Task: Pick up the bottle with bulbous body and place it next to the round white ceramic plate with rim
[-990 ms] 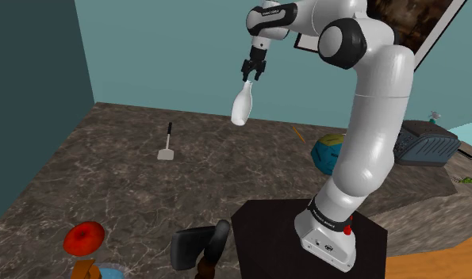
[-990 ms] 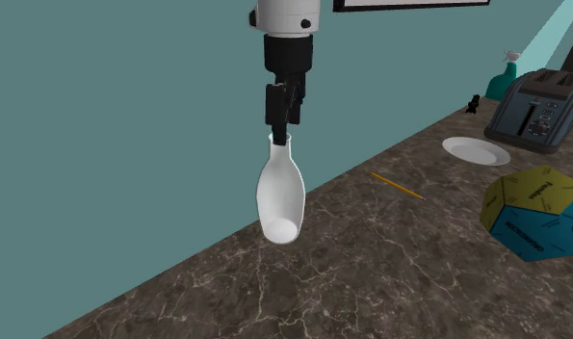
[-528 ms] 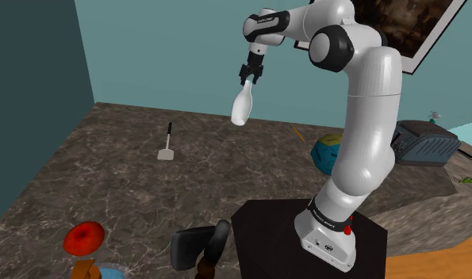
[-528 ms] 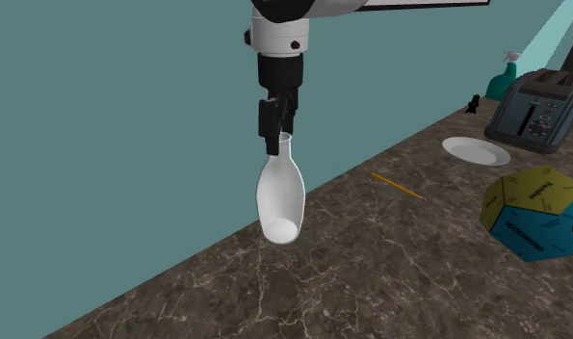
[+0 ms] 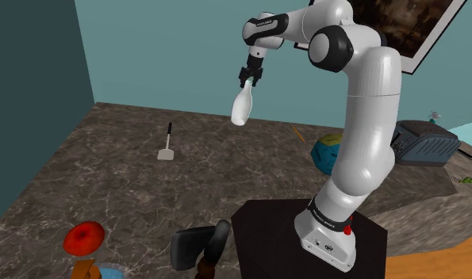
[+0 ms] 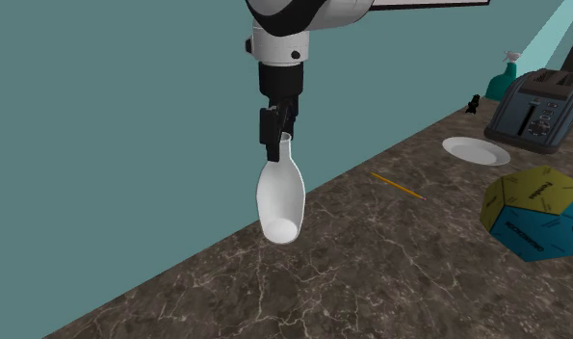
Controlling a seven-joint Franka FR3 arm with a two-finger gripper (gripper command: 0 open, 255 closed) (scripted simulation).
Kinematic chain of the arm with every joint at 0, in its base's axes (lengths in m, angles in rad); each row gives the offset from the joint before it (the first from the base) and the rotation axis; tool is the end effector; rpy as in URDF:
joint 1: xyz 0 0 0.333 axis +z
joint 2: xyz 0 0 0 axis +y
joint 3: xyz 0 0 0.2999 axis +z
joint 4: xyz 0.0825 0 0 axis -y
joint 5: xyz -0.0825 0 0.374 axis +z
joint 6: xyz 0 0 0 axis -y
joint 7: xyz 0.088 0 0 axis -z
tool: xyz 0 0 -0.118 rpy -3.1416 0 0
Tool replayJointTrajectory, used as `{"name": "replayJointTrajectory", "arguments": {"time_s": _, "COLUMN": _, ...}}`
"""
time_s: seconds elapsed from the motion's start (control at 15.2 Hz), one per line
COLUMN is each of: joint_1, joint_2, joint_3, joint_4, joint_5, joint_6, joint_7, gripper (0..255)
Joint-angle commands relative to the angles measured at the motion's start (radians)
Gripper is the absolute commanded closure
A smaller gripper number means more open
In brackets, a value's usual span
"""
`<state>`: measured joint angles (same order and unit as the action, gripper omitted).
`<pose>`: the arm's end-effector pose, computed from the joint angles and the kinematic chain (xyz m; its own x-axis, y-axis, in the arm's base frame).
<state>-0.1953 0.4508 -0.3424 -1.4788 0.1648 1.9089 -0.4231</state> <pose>0.5966 -0.3024 0.4068 0.9906 -0.1364 0.0092 -0.1363 -0.9906 -0.0056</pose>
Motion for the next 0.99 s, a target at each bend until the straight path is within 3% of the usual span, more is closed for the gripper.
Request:
{"name": "replayJointTrajectory", "arguments": {"time_s": 0.0, "joint_1": 0.0, "joint_2": 0.0, "joint_3": 0.0, "joint_4": 0.0, "joint_5": 0.0, "joint_6": 0.0, "joint_7": 0.0, "gripper": 0}}
{"name": "replayJointTrajectory", "arguments": {"time_s": 0.07, "joint_1": 0.0, "joint_2": 0.0, "joint_3": 0.0, "joint_4": 0.0, "joint_5": 0.0, "joint_6": 0.0, "joint_7": 0.0, "gripper": 255}}
{"name": "replayJointTrajectory", "arguments": {"time_s": 0.66, "joint_1": 0.0, "joint_2": 0.0, "joint_3": 0.0, "joint_4": 0.0, "joint_5": 0.0, "joint_6": 0.0, "joint_7": 0.0, "gripper": 255}}
{"name": "replayJointTrajectory", "arguments": {"time_s": 0.92, "joint_1": -0.002, "joint_2": -0.008, "joint_3": -0.002, "joint_4": 0.042, "joint_5": -0.004, "joint_6": -0.049, "joint_7": 0.004, "gripper": 255}}
